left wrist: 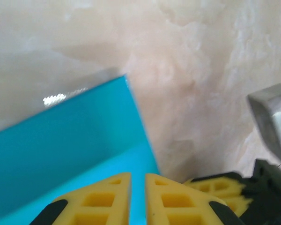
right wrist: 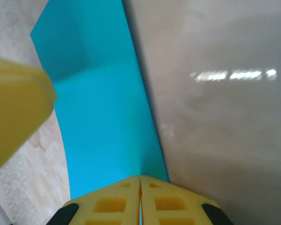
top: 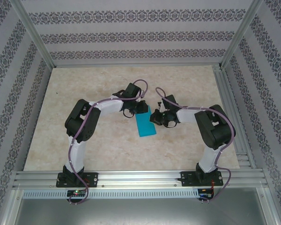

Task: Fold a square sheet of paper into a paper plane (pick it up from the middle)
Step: Fold the square sheet of paper in half at the center of the table.

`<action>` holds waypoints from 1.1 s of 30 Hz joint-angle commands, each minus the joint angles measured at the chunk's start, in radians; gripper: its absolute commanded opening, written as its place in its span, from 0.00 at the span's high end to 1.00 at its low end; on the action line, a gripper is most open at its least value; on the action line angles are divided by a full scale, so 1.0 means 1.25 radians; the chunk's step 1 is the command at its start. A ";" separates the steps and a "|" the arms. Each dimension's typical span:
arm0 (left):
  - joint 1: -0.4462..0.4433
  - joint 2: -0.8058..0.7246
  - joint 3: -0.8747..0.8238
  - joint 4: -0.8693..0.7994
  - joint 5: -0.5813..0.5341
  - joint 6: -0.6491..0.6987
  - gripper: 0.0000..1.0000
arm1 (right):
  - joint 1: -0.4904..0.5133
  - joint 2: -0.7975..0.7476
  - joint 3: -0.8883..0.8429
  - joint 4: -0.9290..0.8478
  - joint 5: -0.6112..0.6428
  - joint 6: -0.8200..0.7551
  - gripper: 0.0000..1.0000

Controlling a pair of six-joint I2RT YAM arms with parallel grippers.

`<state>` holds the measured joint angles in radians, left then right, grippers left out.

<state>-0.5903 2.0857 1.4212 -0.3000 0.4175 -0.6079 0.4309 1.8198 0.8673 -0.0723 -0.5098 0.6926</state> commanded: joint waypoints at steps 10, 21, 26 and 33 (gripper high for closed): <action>-0.010 0.081 0.052 -0.009 -0.011 0.002 0.88 | 0.035 0.041 -0.025 0.029 -0.033 0.004 0.91; -0.010 0.094 0.002 -0.014 -0.055 0.014 0.93 | 0.033 -0.029 -0.093 -0.030 -0.058 -0.032 0.91; -0.010 0.095 -0.020 -0.004 -0.062 0.011 0.94 | 0.043 -0.080 -0.153 -0.053 -0.071 -0.036 0.91; -0.011 0.091 -0.034 0.004 -0.062 0.009 0.94 | 0.074 -0.134 -0.210 -0.104 -0.046 -0.026 0.90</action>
<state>-0.5922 2.1612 1.4239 -0.2455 0.4122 -0.6094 0.4984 1.6619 0.6544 -0.0475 -0.5701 0.6746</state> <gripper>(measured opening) 0.060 0.096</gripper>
